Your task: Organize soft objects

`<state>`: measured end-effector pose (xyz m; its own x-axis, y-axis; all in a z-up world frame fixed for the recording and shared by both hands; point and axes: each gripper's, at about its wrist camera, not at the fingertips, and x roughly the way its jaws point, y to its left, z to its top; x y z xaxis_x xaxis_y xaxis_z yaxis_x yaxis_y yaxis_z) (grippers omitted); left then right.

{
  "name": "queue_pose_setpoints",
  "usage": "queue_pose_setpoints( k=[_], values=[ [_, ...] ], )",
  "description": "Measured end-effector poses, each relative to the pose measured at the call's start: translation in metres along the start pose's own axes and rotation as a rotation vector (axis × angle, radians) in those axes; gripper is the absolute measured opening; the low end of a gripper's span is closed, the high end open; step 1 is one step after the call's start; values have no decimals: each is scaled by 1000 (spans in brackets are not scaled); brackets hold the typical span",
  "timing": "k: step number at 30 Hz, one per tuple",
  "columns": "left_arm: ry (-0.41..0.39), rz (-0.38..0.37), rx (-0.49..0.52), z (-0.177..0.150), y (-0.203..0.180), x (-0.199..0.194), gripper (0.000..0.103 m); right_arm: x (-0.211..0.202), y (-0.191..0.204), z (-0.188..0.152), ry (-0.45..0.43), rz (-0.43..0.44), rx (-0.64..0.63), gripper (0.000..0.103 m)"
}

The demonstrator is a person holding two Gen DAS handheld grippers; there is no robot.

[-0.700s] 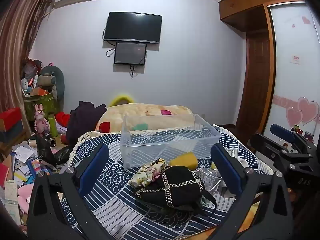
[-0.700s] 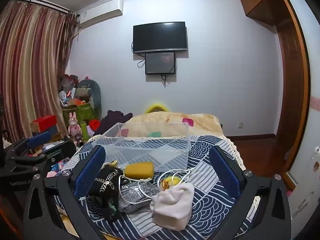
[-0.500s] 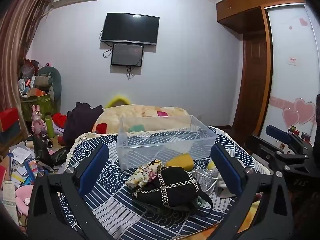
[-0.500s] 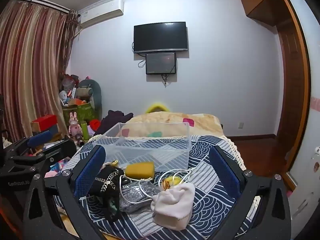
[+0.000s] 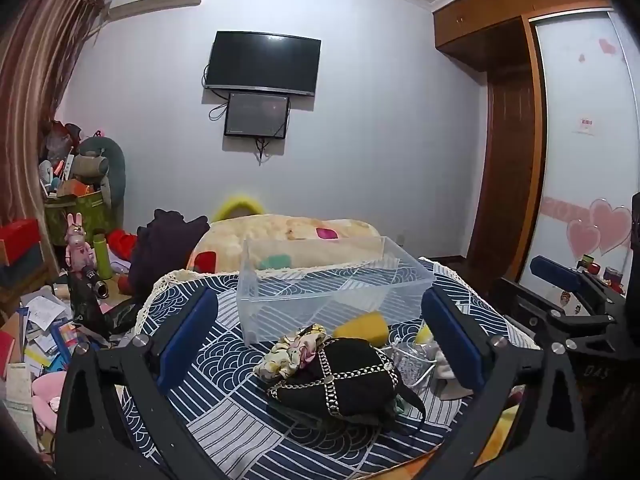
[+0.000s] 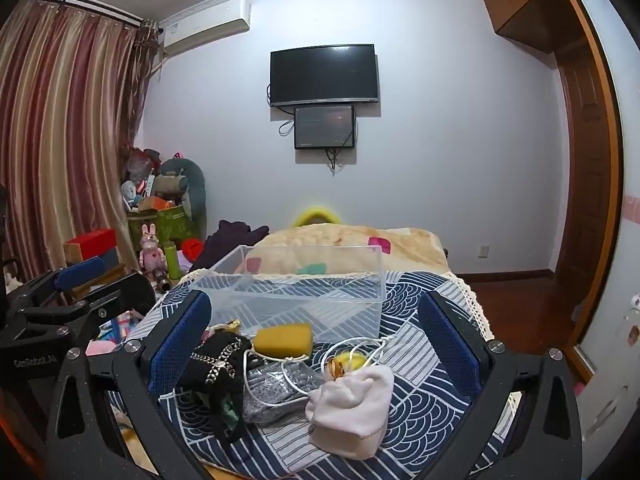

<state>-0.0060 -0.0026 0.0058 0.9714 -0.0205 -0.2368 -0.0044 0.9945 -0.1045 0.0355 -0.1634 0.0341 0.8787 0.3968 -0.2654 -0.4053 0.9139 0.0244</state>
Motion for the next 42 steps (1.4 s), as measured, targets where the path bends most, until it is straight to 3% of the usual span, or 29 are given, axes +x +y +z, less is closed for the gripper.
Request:
queue_pose_setpoints(
  k=[42],
  values=[
    [-15, -1, 1, -1, -3, -5, 103, -6, 4, 3, -25, 9, 1, 103]
  ],
)
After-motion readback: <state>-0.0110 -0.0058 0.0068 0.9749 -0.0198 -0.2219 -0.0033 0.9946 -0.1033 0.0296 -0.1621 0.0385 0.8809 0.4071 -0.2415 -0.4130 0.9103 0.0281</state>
